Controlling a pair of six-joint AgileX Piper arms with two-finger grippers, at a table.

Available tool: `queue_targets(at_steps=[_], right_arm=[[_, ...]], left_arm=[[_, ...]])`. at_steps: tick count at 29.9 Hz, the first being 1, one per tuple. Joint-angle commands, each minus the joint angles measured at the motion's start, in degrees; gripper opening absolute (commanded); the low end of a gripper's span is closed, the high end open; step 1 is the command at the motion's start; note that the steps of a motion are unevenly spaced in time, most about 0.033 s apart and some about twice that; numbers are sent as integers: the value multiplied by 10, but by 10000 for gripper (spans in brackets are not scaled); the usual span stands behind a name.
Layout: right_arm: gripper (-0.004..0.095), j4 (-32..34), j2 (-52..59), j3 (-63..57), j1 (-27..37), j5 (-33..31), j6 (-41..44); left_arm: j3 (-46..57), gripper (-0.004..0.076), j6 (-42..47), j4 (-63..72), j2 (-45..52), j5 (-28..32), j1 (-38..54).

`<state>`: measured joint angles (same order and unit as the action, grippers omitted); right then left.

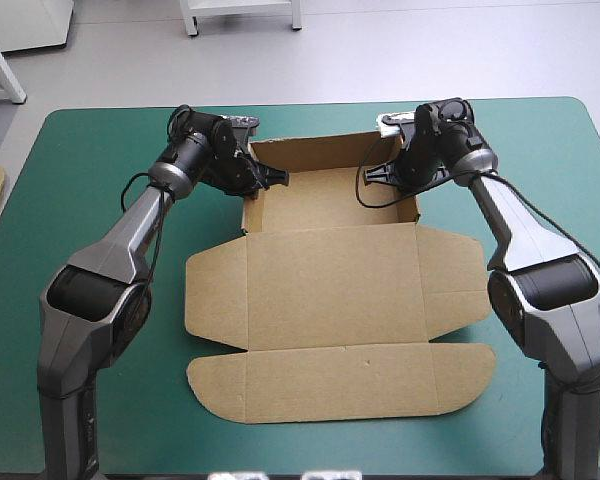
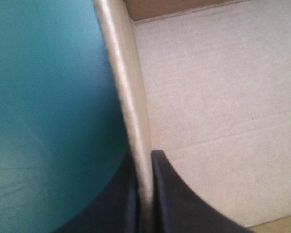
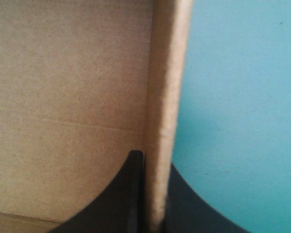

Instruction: Fold the box

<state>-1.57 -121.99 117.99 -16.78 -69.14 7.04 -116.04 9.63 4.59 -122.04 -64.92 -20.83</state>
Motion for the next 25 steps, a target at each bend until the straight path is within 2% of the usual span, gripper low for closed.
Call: queue_targets(at_steps=[1,9,11,13,15,18,20,25], right_arm=[[-1,-38,25,20,-11,2,-14],[-1,-36,17,20,-11,15,-15],[5,-35,17,20,-11,15,-14],[41,-33,17,20,-11,16,-16],[122,-31,17,20,-10,16,-16],[263,-20,19,20,-10,12,-9],[350,-19,20,20,-10,12,-5],[466,-5,32,29,-10,16,-3]], left_arm=[[-15,-8,-15,35,20,14,-9],[-15,-8,-31,36,17,15,-9],[-15,13,-31,36,17,14,-9],[-15,90,-35,36,17,14,-9],[-15,193,-39,40,17,15,-9],[-15,399,-41,45,17,15,-9],[-22,491,-43,45,17,14,-9],[-68,503,-52,43,21,7,-9]])
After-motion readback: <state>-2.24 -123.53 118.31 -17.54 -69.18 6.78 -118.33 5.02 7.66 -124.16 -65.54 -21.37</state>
